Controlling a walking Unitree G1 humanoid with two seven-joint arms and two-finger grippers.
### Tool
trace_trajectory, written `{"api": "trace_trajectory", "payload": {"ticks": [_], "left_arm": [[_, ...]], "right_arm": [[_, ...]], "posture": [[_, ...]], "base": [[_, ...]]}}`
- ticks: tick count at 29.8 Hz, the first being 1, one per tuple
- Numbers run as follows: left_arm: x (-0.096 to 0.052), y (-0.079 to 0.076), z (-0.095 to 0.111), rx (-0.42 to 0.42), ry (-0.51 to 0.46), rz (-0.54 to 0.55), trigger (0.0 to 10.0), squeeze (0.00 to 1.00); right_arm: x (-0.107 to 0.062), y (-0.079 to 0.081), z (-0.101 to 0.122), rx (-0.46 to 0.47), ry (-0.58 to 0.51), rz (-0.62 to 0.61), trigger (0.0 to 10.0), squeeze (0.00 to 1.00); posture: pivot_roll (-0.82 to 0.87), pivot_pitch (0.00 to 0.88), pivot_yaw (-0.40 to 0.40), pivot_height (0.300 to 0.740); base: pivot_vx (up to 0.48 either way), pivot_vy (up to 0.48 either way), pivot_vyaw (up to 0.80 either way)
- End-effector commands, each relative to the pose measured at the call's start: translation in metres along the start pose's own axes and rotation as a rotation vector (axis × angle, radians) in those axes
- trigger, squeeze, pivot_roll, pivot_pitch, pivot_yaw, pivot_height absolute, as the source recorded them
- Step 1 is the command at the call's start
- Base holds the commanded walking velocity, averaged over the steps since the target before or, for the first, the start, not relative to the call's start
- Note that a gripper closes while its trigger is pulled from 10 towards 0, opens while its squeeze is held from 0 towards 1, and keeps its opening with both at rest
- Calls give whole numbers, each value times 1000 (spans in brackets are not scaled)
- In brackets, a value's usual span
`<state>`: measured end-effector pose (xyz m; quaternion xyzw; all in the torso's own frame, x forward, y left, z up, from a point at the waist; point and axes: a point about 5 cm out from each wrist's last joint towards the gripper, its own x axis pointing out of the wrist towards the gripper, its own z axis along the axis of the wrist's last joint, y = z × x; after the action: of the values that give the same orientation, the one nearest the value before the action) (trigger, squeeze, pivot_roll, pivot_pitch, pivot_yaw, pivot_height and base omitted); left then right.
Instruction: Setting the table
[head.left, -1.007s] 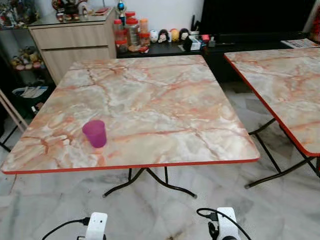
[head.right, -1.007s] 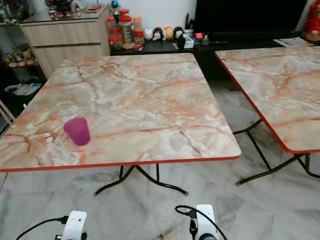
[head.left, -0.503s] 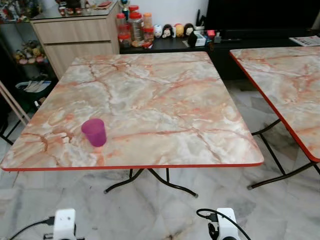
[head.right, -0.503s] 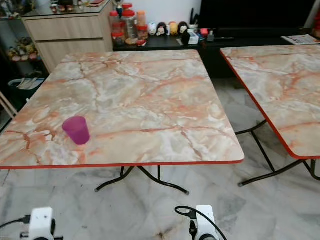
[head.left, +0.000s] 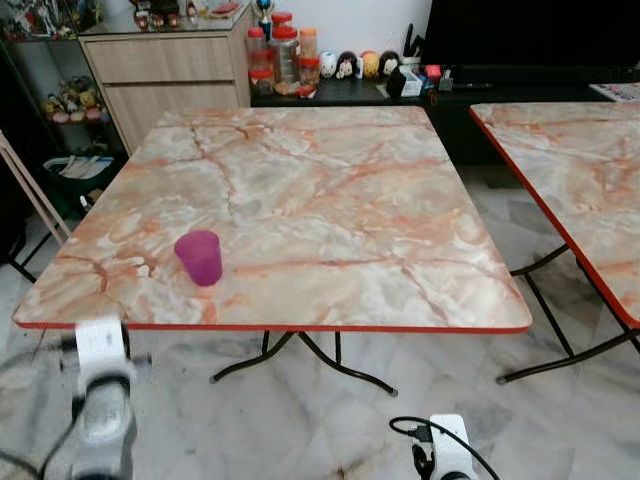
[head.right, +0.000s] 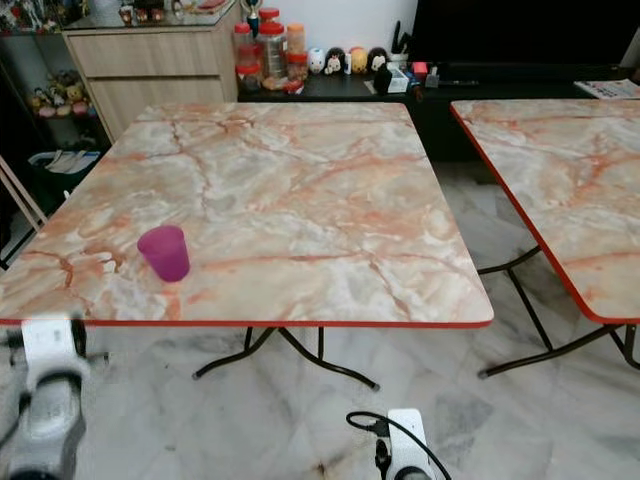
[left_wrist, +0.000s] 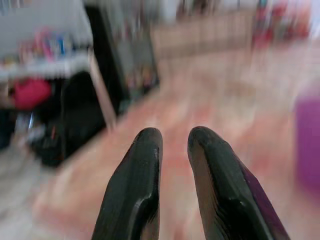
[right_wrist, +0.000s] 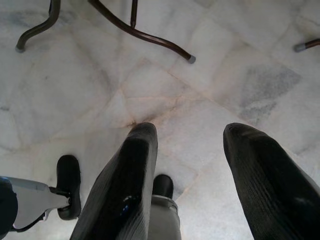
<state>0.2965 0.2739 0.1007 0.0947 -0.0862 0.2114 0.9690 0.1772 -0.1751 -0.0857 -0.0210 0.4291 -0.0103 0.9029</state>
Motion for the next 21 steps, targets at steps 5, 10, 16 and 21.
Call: {"api": "trace_trajectory", "payload": {"ticks": [5,10,16,21], "left_arm": [[17,-2,31,-46,-106,23,10000,0],[32,-40,43,-77,-45,-156,10000,0],[43,-76,59,-113,-28,-278,10000,1000],[52,-90,68,-123,10,-299,10000,1000]], "right_arm": [[0,-4,1,16,-5,-10,10000,0],[0,-4,1,15,-3,-13,10000,0],[1,-6,4,24,-11,-20,10000,0],[1,-6,4,26,-10,-20,10000,0]], "posture": [[-7,0,11,740],[-12,0,10,740],[-19,0,11,740],[-25,0,10,740]], "base": [[0,0,0],[0,0,0],[0,0,0],[0,0,0]]}}
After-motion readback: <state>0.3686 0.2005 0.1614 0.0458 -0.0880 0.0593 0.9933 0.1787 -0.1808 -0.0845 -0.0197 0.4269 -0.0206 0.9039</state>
